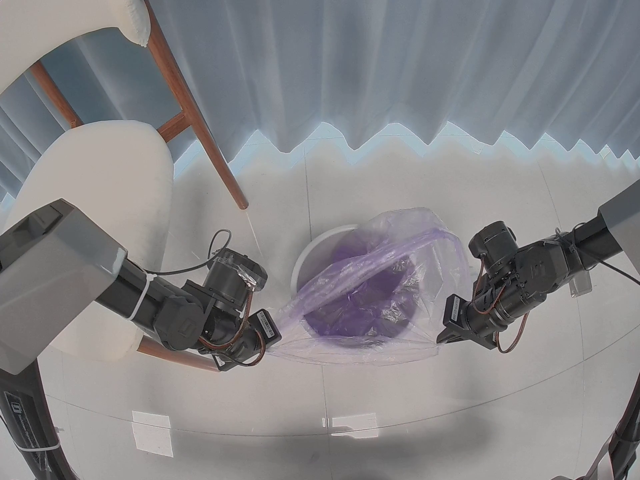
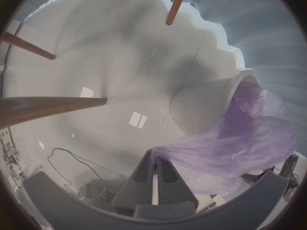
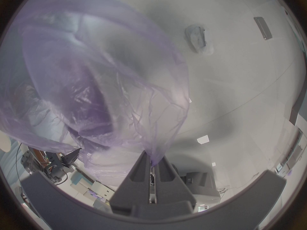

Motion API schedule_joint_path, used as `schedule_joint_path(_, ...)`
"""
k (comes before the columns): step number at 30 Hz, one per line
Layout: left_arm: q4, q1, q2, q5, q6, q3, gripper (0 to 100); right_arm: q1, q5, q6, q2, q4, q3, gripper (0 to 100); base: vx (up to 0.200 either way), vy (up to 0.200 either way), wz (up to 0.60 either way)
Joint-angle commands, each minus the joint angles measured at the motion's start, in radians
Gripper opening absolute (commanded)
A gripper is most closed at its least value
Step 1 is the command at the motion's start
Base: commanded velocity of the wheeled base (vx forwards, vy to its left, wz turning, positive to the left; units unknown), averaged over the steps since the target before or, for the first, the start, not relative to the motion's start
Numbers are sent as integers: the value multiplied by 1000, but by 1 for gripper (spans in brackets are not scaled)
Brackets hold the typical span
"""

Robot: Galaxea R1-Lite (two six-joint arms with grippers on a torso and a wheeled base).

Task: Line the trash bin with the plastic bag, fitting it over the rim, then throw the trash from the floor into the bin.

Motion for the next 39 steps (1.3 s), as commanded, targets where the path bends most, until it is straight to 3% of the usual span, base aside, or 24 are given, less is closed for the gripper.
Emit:
schedule_joint_path(1,-27,-13,50,32,25,11,0,18,-28,-4,19,-66,62,0,0,0,0)
schedule_joint_path(8,-162,6,113,74,54,2,0,13,-99,-5,87,-121,53,0,0,0,0)
schedule_joint_path(18,-175,47,122,91,53,-36,0,-11,-105,5,110,-229,50,0,0,0,0)
schedule_joint_path(27,-271,46,105,92,19,-28,0,-11,-94,44,67,-236,48,0,0,0,0)
schedule_joint_path(28,-271,46,105,92,19,-28,100,-11,-94,44,67,-236,48,100,0,0,0)
schedule_joint_path(33,-277,6,-28,78,16,82,100,39,-96,33,-56,-236,171,100,0,0,0)
schedule_joint_path(39,-314,-36,-163,83,94,239,100,59,-94,-2,-176,-259,280,100,0,0,0)
